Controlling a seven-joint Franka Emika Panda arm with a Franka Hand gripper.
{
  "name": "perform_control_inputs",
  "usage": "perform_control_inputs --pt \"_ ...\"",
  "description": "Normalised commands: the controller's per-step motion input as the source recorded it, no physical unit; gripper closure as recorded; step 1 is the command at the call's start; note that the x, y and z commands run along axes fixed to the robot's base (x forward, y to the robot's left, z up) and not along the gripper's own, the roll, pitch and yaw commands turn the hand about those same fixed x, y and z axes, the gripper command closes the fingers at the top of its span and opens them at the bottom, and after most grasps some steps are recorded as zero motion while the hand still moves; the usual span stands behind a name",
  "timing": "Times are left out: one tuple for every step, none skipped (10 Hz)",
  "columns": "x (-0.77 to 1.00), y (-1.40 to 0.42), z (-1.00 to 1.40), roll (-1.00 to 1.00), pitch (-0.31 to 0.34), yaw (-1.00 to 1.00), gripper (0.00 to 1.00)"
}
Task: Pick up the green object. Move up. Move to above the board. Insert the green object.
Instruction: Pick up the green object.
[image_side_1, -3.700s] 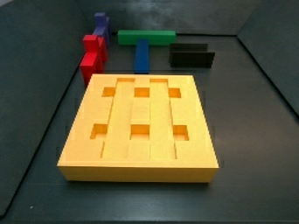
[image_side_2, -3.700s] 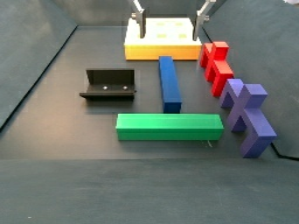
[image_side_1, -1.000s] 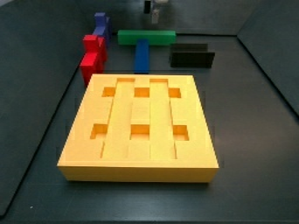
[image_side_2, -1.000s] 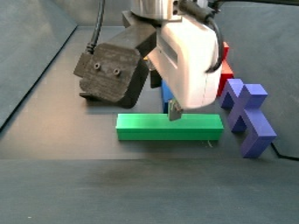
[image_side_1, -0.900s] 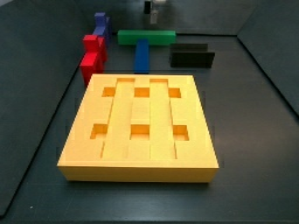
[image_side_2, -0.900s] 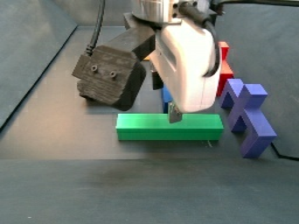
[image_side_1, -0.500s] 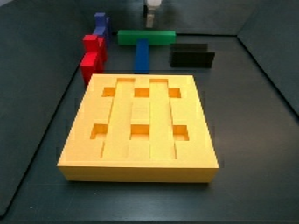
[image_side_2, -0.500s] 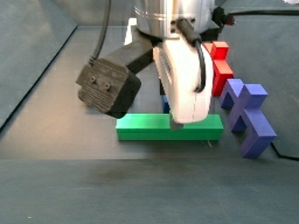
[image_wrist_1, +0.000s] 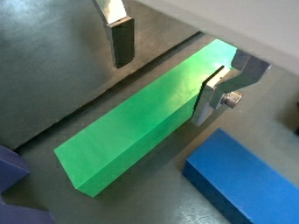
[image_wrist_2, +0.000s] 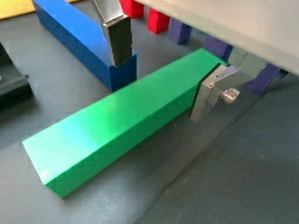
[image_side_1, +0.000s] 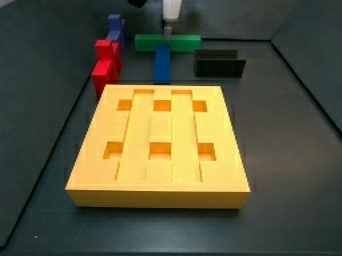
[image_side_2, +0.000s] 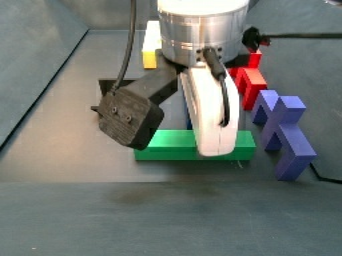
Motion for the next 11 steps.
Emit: perform_control_inputs --pt "-0.01 0.11 -0.27 0.00 0.000 -0.07 0.00" --pt "-0.13 0.07 -0.19 0.08 0.000 -0.04 0.00" --pt "-0.13 0.04 -0.21 0.07 0.000 -0.04 0.00" --pt "-0.09 0.02 -0.20 0.04 0.000 -0.05 0.00" --pt "-0.04 0.02 -0.21 0.02 0.000 -0.07 0.00" --pt "-0.01 0.04 -0.25 0.01 0.000 -0.07 0.00" --pt "0.00 0.05 -0.14 0.00 0.000 -0.08 0.00" --pt "0.00 0.00 0.00 0.00 0.000 0.00 0.00" --pt "0.00 0.00 0.00 0.00 0.000 0.00 1.00" --pt "0.00 0.00 0.00 0.00 0.000 0.00 1.00" --pt "0.00 0.00 0.00 0.00 0.000 0.00 1.00"
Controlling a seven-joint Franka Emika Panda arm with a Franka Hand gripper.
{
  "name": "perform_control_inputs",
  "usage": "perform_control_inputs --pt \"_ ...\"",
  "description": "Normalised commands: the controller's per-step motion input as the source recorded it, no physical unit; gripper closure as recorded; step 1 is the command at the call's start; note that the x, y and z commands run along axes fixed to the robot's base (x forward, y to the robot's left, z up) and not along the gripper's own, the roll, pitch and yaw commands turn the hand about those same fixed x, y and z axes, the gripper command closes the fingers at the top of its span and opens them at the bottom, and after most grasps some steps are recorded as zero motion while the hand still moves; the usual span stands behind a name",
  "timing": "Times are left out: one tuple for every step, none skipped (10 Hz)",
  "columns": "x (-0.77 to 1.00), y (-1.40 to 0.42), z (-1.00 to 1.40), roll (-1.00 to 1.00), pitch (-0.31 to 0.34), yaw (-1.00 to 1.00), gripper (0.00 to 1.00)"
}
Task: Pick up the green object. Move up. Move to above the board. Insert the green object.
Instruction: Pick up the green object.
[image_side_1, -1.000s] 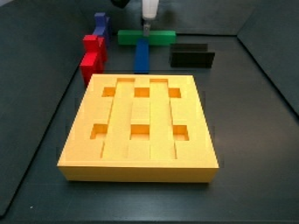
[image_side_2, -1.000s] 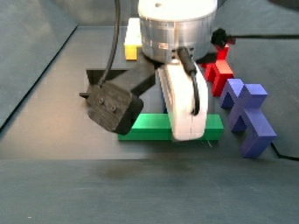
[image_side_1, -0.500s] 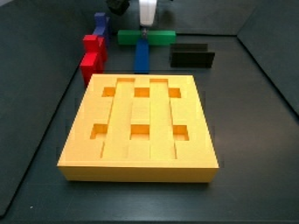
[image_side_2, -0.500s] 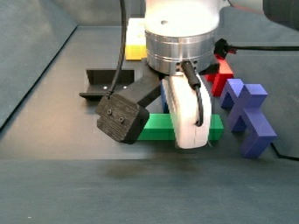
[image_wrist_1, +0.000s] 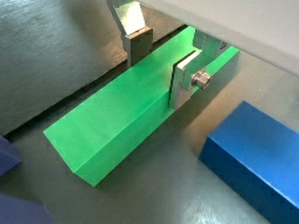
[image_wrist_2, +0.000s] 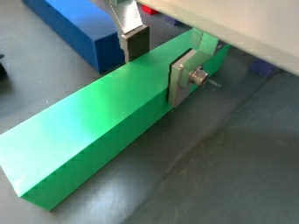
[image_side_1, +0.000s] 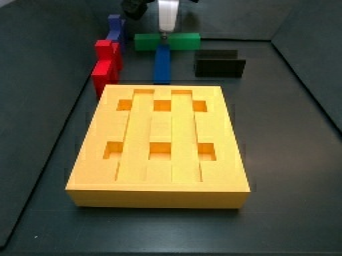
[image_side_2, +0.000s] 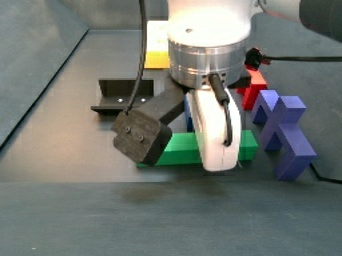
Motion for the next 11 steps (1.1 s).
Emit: perform_control_inputs --pt "0.00 0.00 0.00 0.00 0.000 0.00 1.00" --pt "0.00 0.00 0.00 0.00 0.000 0.00 1.00" --pt "0.00 0.00 0.00 0.00 0.000 0.00 1.00" --pt "0.00 0.00 0.00 0.00 0.000 0.00 1.00" --pt "0.00 0.00 0.00 0.00 0.000 0.00 1.00" --pt "0.00 0.00 0.00 0.00 0.000 0.00 1.00" --pt "0.00 0.00 0.00 0.00 0.000 0.00 1.00" --pt "0.00 0.00 0.00 0.00 0.000 0.00 1.00" --pt "0.00 0.00 0.00 0.00 0.000 0.00 1.00" --pt "0.00 0.00 0.00 0.00 0.000 0.00 1.00" --pt "0.00 0.00 0.00 0.00 0.000 0.00 1.00"
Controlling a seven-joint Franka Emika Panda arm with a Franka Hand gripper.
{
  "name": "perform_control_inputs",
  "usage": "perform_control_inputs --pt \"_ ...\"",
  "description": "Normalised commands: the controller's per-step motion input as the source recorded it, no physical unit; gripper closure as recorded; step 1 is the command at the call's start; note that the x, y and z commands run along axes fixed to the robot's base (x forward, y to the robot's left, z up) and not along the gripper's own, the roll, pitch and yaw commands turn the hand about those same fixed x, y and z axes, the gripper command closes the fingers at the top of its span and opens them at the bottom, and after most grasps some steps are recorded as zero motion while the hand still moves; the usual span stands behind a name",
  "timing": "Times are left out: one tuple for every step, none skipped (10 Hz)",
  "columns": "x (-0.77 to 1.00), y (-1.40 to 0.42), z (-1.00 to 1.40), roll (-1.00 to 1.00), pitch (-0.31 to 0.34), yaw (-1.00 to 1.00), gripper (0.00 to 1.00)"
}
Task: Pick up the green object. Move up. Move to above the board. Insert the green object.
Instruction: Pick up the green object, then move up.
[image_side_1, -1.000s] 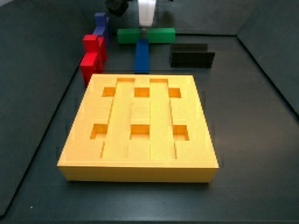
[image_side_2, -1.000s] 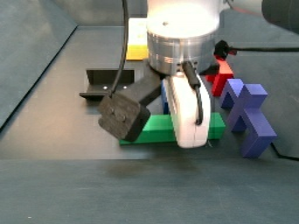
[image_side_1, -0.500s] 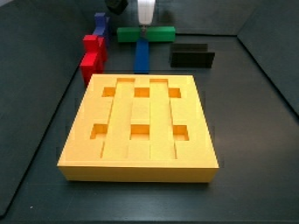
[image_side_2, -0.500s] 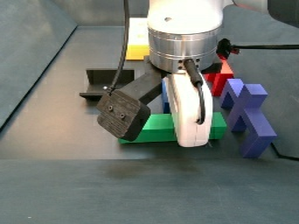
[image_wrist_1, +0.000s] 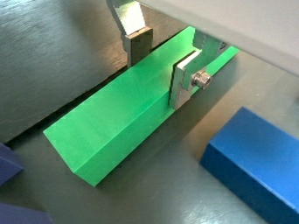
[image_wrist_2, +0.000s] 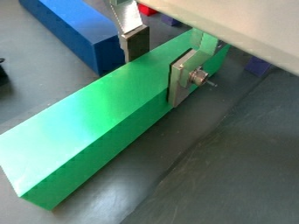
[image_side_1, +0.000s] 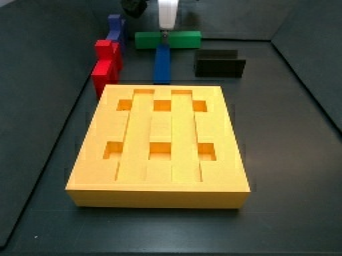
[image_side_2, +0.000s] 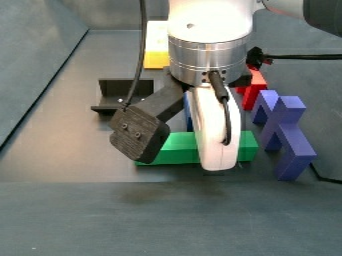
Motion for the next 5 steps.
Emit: perform_control_inputs --pt "0.00 0.00 0.00 0.00 0.000 0.00 1.00" --pt "0.00 0.00 0.00 0.00 0.000 0.00 1.00" --pt "0.00 0.00 0.83 0.00 0.000 0.00 1.00" --pt "0.03 -0.06 0.85 0.00 0.013 -0.05 1.00" --pt "-0.03 -0.05 0.62 0.01 0.069 -0.05 1.00"
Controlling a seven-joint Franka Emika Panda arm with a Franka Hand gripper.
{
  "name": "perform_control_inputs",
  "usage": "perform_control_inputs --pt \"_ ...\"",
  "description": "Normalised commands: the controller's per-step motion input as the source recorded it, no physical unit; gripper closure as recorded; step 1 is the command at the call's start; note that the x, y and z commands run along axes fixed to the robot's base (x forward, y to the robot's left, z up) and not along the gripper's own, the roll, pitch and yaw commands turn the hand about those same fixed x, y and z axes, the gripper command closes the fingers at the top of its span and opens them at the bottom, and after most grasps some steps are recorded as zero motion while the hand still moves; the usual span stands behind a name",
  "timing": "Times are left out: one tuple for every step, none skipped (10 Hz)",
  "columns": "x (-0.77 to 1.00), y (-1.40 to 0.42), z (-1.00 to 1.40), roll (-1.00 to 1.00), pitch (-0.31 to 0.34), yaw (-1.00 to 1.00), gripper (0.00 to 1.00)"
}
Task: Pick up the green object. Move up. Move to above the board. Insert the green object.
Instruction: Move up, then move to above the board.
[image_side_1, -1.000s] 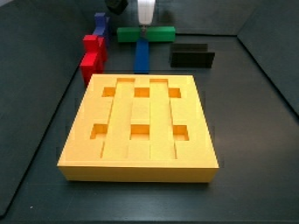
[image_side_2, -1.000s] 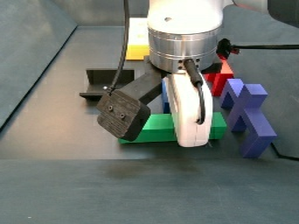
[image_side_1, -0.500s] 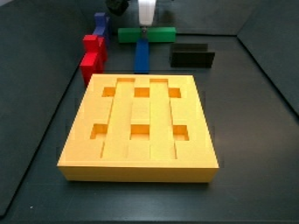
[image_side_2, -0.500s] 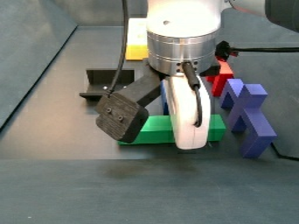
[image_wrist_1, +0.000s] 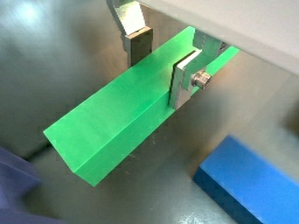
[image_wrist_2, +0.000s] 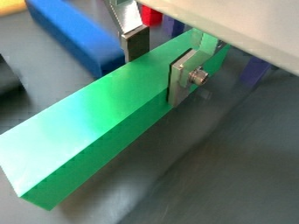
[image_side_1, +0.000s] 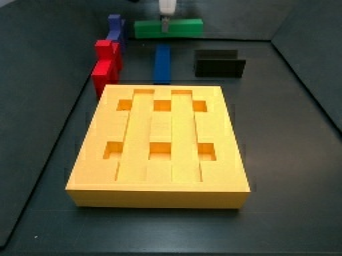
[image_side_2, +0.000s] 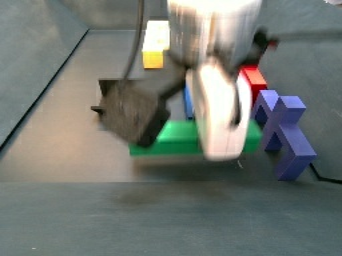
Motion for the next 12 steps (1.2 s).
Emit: perform_control_inputs --pt "-0.01 -0.03 0.32 0.04 0.060 -0.03 1.00" --pt "0.00 0.00 1.40 0.00 0.000 0.00 1.00" --pt "0.00 0.00 1.40 -0.02 0.000 0.01 1.00" --pt "-0.03 -0.01 1.40 0.02 0.028 0.01 1.00" --pt "-0.01 -0.01 1.40 0.03 0.018 0.01 1.00" --pt "0.01 0.00 1.40 0.00 0.045 0.01 1.00" --pt "0.01 0.01 1.40 -0.01 0.063 0.00 1.00" --pt "0.01 0.00 0.93 0.00 0.075 0.00 1.00" --pt "0.02 0.00 0.63 0.01 0.073 0.00 1.00" --pt "0.05 0.01 0.28 0.00 0.068 0.00 1.00" --pt "0.03 0.01 0.19 0.00 0.080 0.00 1.00" --pt "0.03 -1.40 0.14 0.00 0.023 1.00 1.00"
